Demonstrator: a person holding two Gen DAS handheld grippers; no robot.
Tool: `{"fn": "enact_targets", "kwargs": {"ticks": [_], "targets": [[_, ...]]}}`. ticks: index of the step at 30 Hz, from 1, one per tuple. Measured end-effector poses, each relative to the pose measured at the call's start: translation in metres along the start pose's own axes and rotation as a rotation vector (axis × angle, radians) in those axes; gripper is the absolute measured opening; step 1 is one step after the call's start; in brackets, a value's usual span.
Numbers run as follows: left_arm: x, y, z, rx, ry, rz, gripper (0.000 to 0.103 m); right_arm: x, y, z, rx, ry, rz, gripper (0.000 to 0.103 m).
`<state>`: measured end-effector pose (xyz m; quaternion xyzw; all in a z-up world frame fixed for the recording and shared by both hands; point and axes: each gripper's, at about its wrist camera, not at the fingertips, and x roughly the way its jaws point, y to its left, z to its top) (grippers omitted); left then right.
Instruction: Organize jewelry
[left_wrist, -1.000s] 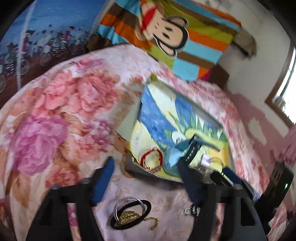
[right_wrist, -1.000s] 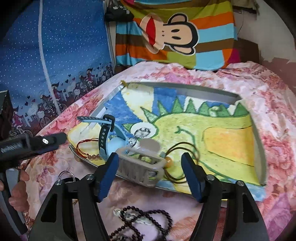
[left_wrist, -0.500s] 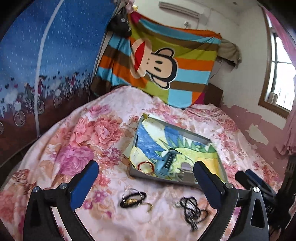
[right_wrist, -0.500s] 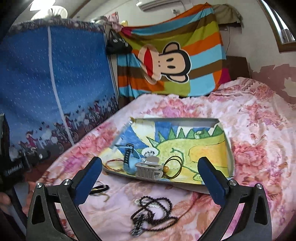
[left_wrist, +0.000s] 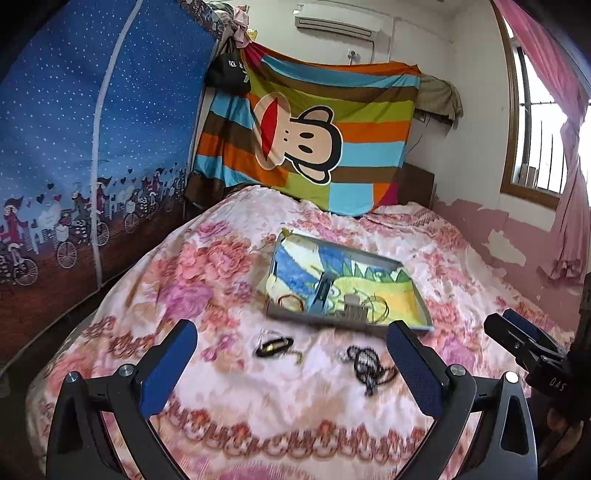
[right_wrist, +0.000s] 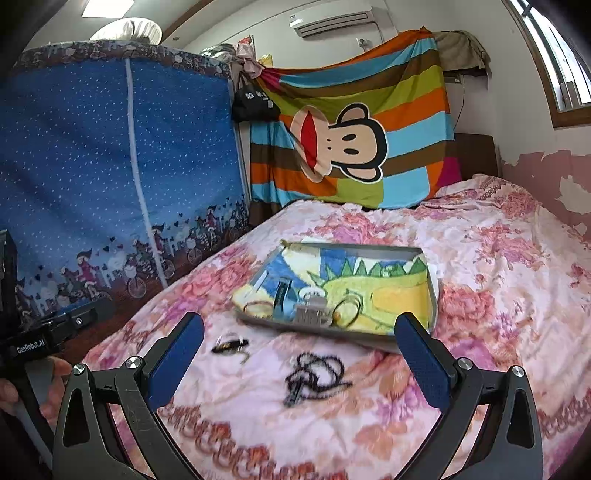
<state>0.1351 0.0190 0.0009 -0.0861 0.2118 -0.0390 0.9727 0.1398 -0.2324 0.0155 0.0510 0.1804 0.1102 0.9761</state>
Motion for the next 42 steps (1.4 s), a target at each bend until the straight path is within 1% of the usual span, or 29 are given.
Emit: {"fn": "enact_targets", "kwargs": {"ticks": [7,10,15,20,24,32,38,42], "targets": [[-0.029,-0.002,-0.021,0.048,0.048,0.028,0.103,-0.024,0.0,-0.026,0.005,0.052,-0.01,0.102],[-0.034,-0.001,-0.027,0.056,0.081,0.021,0.103,-0.03,-0.001,-0.039,0.002,0.092,-0.019,0.102],[-0.031,0.002,-0.038,0.055,0.146,0.016,0.103,-0.026,-0.006,-0.057,0.022,0.177,-0.052,0.102],[-0.018,0.001,-0.045,0.069,0.214,0.032,0.103,-0.009,-0.011,-0.073,0.034,0.277,-0.089,0.102],[-0.007,0.002,-0.05,0.075,0.256,0.044,0.103,0.003,-0.012,-0.082,0.029,0.323,-0.095,0.102],[0.019,0.003,-0.053,0.064,0.322,0.047,0.103,0.024,-0.014,-0.086,0.022,0.359,-0.091,0.102],[0.046,0.01,-0.047,0.044,0.339,0.075,0.103,0.046,-0.017,-0.087,0.013,0.382,-0.091,0.102],[0.067,0.018,-0.042,0.01,0.348,0.071,0.103,0.065,-0.019,-0.088,0.011,0.401,-0.06,0.101]]}}
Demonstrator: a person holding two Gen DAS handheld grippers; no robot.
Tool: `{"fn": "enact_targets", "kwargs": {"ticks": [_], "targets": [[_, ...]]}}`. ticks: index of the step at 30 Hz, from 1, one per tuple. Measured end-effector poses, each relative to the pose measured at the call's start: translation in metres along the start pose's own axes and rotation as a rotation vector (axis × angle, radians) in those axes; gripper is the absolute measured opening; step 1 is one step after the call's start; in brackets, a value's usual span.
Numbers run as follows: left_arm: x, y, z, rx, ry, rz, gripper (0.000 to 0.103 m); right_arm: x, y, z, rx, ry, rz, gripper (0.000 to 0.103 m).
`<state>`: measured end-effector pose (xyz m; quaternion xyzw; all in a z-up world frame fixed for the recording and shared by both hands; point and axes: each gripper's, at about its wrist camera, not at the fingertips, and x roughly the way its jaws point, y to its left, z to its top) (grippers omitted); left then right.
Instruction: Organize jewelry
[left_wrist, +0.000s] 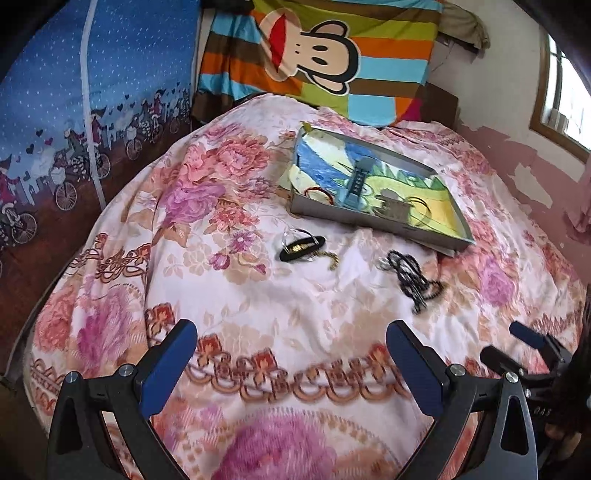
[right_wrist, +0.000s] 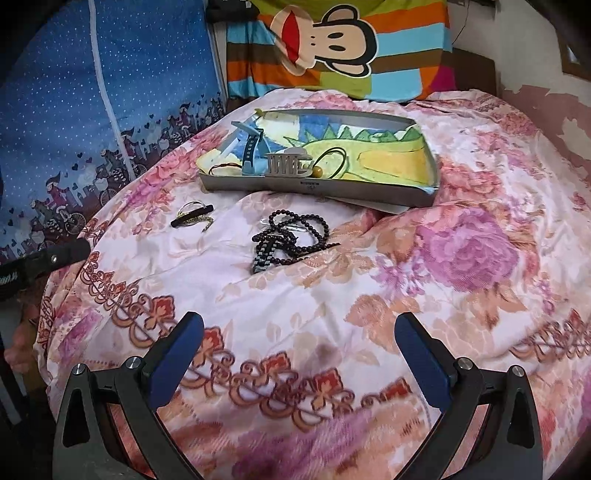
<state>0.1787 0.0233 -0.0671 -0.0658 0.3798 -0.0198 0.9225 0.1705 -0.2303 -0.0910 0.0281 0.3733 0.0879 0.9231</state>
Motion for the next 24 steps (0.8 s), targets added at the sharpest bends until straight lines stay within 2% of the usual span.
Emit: {"fn": "enact_targets", "kwargs": {"ticks": [5,10,15,19,21,23,24], "targets": [[0.029,0.01,0.019,-0.056,-0.002,-0.013,0.103,0.017,-0.001,0.015,-0.002,-0.022,0.047,0.102],[0.058,0.018,0.031,-0.133,-0.002,-0.065,0.101,0.038,-0.008,0.031,0.02,-0.024,0.086,0.101],[0.086,0.011,0.04,-0.115,0.027,-0.101,0.081,0.059,-0.012,0.05,0.022,-0.027,0.115,0.099],[0.1,0.012,0.044,-0.109,0.048,-0.111,0.071,0.075,-0.005,0.062,0.009,-0.023,0.15,0.092],[0.106,0.016,0.045,-0.126,0.063,-0.131,0.061,0.083,-0.001,0.067,-0.005,-0.019,0.161,0.086],[0.112,0.021,0.045,-0.153,0.08,-0.154,0.056,0.091,0.003,0.071,-0.015,-0.005,0.172,0.074],[0.115,0.023,0.045,-0.165,0.087,-0.161,0.054,0.094,0.004,0.072,-0.019,0.001,0.179,0.071]]}}
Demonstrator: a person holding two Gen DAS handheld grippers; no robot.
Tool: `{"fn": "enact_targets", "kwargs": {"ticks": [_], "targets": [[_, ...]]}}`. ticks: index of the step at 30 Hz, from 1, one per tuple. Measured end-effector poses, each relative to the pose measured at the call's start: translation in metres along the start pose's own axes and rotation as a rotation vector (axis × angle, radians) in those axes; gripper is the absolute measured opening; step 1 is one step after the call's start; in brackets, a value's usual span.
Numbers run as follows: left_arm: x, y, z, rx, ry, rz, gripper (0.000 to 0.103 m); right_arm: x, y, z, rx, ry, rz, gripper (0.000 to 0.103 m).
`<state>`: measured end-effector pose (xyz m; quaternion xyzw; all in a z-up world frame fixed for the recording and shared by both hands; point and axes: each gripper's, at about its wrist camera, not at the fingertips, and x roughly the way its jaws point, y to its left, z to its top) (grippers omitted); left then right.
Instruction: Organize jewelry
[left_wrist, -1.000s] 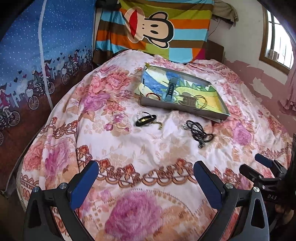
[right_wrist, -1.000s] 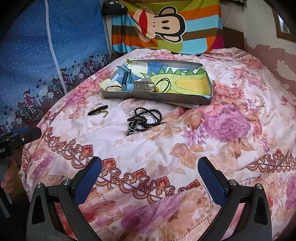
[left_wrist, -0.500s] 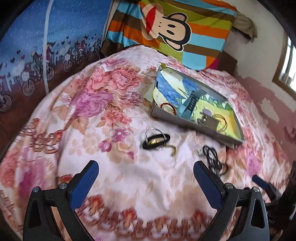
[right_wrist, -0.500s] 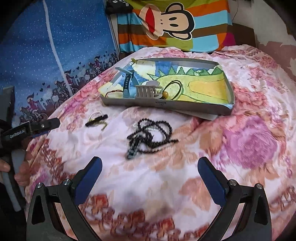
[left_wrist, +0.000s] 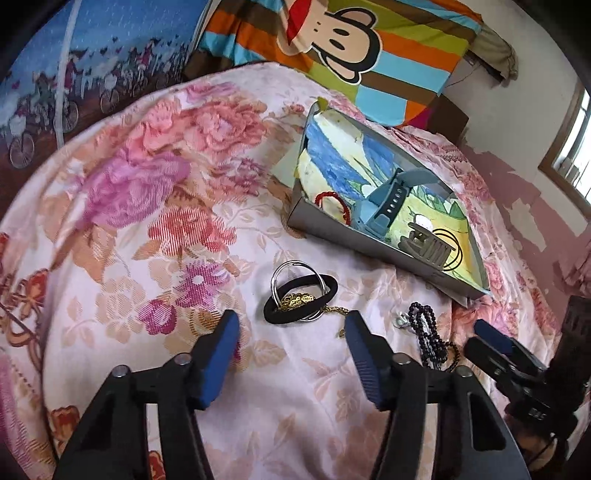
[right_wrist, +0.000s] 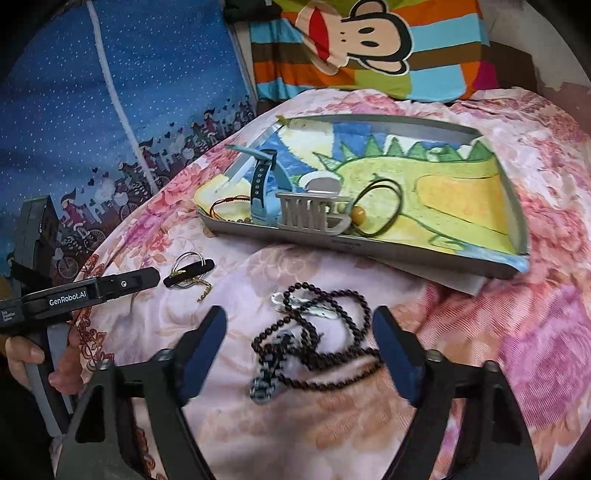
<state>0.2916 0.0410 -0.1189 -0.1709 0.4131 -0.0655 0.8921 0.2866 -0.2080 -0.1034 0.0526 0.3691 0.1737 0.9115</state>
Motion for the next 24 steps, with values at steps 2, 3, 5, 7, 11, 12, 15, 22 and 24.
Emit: {"fn": "enact_targets", "kwargs": {"ticks": [2,3,5,7,11,12,15,22,24], "targets": [[0.004,0.004,0.001,-0.025,0.01,-0.016,0.051,0.007,0.003,0.002,-0.014,0.014,0.014,0.059],[0.006,0.006,0.002,-0.035,0.015,-0.026,0.05,0.012,0.007,0.004,-0.031,0.026,0.028,0.056],[0.009,0.011,0.003,-0.068,0.022,-0.064,0.047,0.018,0.012,0.005,-0.057,0.043,0.052,0.045],[0.013,0.016,0.004,-0.104,0.035,-0.1,0.046,0.027,0.022,0.008,-0.087,0.067,0.088,0.039],[0.018,0.022,0.005,-0.141,0.048,-0.13,0.036,0.042,0.041,0.011,-0.141,0.104,0.145,0.038],[0.018,0.022,0.005,-0.145,0.051,-0.133,0.035,0.048,0.047,0.012,-0.156,0.117,0.154,0.038],[0.023,0.026,0.004,-0.167,0.067,-0.137,0.028,0.059,0.057,0.011,-0.18,0.144,0.166,0.038],[0.026,0.034,0.009,-0.192,0.066,-0.135,0.022,0.076,0.068,0.014,-0.183,0.185,0.202,0.032],[0.026,0.037,0.013,-0.193,0.055,-0.129,0.022,0.081,0.071,0.015,-0.183,0.194,0.204,0.032]]}}
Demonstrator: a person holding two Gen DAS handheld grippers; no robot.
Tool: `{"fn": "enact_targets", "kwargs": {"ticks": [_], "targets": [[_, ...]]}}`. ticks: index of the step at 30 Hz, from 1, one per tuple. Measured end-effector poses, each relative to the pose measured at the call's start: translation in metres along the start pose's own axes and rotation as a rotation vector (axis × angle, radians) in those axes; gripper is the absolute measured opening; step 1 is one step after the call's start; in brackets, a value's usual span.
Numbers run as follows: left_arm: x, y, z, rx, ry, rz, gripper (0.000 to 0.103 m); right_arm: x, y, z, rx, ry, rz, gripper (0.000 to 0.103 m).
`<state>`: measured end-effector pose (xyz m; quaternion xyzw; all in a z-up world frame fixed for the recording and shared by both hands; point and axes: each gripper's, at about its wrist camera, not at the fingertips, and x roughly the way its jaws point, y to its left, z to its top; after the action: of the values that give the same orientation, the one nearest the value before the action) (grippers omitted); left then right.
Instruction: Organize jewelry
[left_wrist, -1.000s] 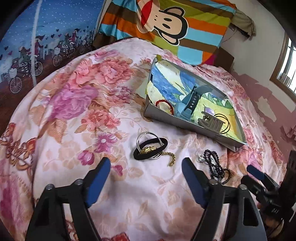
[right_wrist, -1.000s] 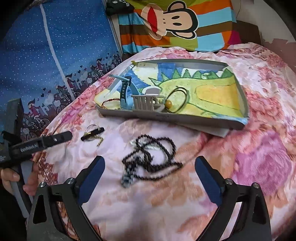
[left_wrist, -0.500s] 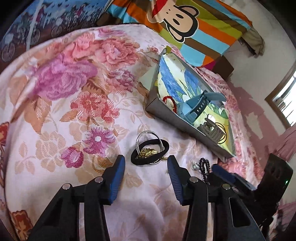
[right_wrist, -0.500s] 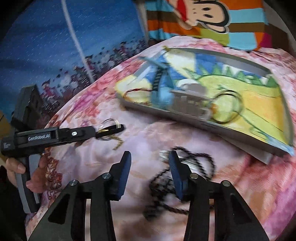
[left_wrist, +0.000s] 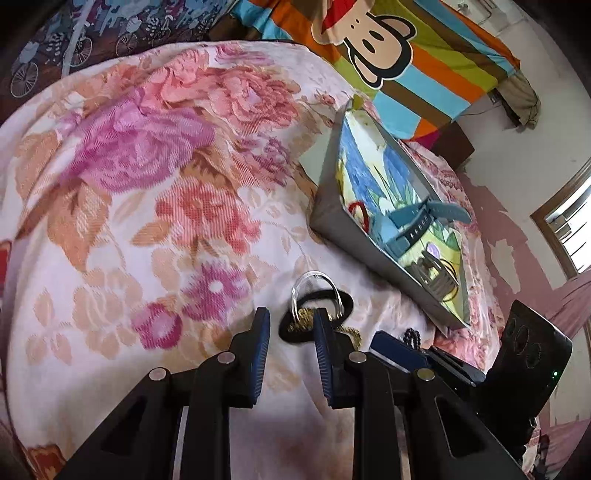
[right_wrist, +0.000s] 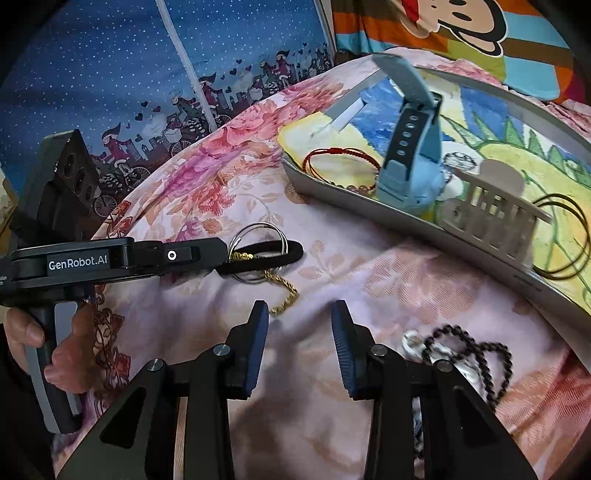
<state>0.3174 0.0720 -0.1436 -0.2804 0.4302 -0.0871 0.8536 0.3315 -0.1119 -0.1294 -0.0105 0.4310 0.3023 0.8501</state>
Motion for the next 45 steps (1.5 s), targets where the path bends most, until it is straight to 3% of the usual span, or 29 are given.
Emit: {"fn": "enact_targets", "kwargs": {"ticks": [6,11,14,17,28,45], "targets": [[0.014,0.007,0.016,-0.025,0.025,-0.053,0.022,0.011,0.001,0.002,0.012,0.022,-0.017,0.032],[0.026,-0.001,0.022,0.021,0.061,-0.035,0.022,0.014,0.002,0.0,0.013,0.031,-0.049,0.017],[0.029,-0.004,0.022,0.033,0.073,-0.011,0.007,0.015,0.004,-0.001,0.013,0.032,-0.056,0.008],[0.028,-0.006,0.021,0.038,0.074,-0.01,0.004,0.011,0.004,-0.005,0.025,0.02,-0.059,0.003],[-0.001,-0.014,0.024,0.05,0.032,-0.003,0.003,-0.031,-0.008,-0.023,0.08,-0.1,-0.144,0.002],[-0.039,-0.077,0.024,0.245,-0.04,-0.018,0.003,-0.112,-0.017,-0.018,0.061,-0.302,-0.238,0.002]]}}
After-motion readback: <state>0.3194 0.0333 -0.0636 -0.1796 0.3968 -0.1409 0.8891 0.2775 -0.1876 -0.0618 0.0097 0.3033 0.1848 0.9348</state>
